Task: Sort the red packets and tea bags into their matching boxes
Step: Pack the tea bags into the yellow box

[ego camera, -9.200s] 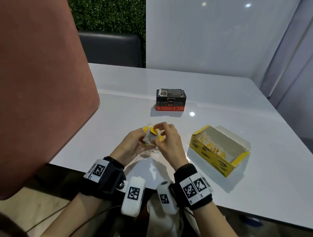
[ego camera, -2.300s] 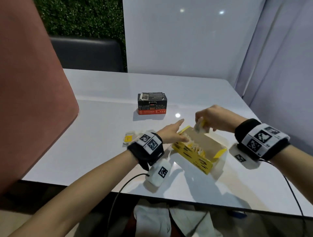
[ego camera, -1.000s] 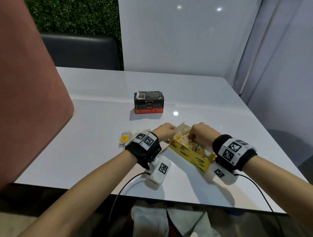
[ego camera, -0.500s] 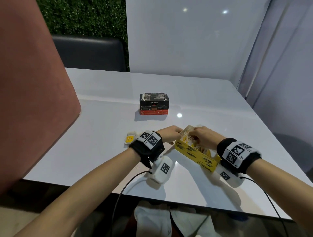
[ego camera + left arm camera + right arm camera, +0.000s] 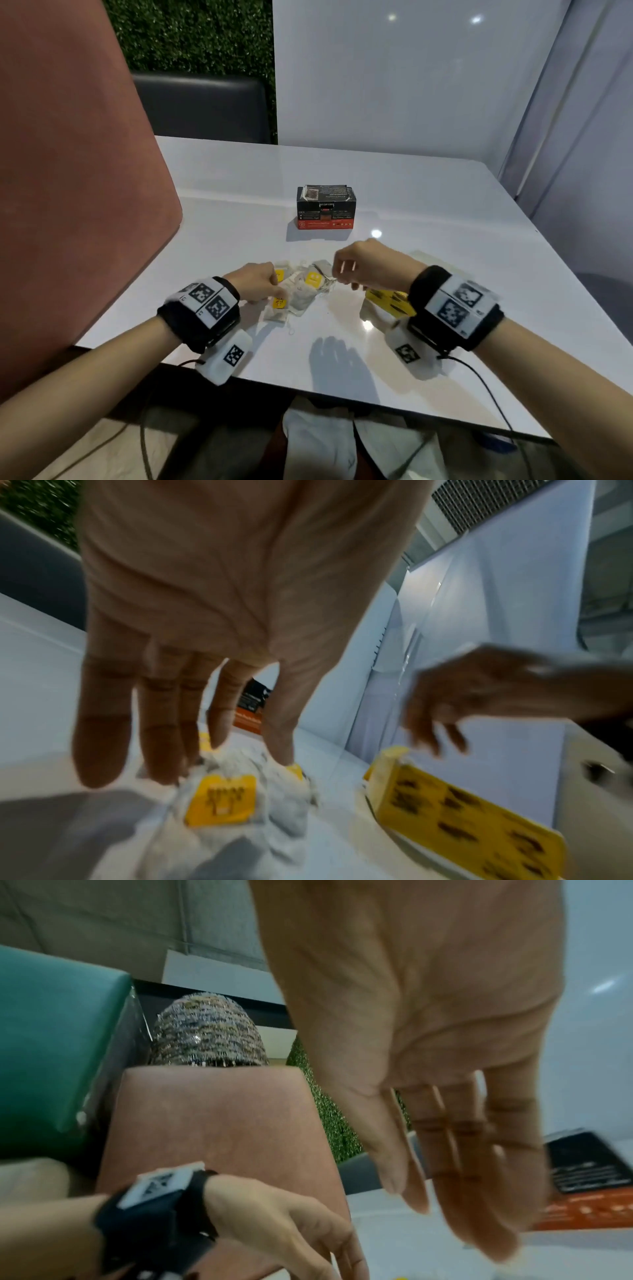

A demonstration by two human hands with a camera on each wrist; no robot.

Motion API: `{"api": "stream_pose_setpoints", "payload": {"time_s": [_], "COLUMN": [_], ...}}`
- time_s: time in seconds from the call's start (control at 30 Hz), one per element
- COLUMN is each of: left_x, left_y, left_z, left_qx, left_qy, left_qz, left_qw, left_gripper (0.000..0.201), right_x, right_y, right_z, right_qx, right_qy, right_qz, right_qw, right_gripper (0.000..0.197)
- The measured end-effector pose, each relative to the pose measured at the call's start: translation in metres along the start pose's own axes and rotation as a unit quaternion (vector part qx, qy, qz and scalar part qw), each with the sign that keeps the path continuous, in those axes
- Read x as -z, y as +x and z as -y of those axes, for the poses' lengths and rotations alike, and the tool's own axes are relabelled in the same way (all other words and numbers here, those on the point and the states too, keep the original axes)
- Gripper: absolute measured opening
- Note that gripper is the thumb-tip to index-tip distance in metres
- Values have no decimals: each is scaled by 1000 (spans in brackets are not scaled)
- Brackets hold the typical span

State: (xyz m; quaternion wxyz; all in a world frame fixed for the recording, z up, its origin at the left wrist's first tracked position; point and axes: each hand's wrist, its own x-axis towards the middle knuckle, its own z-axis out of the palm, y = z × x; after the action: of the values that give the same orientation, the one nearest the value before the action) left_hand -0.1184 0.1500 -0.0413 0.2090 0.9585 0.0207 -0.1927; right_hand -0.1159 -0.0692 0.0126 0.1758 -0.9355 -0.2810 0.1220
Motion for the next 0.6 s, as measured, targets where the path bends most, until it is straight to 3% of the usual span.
{"api": "stream_pose_setpoints", "payload": {"time_s": [0.17, 0.23, 0.3, 0.43, 0.5, 0.57, 0.6], "left_x": [-27, -33, -32, -23, -19, -14, -12], "left_y": [9, 9, 9, 7, 8, 5, 2], "left_z": [-3, -4, -2, 8, 19, 29, 33], "left_qx": [30, 48, 61, 33, 21, 10, 4], "left_qy": [62, 42, 28, 7, -68, -187, -241], "left_qz": [-45, -55, -53, -31, -31, -29, -25], "left_qw": [997, 996, 996, 999, 997, 982, 970], "left_gripper": [76, 82, 74, 28, 18, 16, 16], "right_x": [-35, -48, -60, -69, -67, -61, -57], "right_y": [57, 70, 78, 84, 82, 77, 74], "right_z": [17, 19, 18, 14, 13, 9, 6], "right_qx": [-82, -90, -83, -77, -80, -81, -80], "right_qy": [-61, -82, -110, -100, -61, 2, 39], "right_qz": [48, 56, 47, 50, 57, 57, 51], "right_qw": [994, 991, 989, 991, 993, 995, 995], "right_gripper": [36, 41, 43, 42, 32, 14, 15]}}
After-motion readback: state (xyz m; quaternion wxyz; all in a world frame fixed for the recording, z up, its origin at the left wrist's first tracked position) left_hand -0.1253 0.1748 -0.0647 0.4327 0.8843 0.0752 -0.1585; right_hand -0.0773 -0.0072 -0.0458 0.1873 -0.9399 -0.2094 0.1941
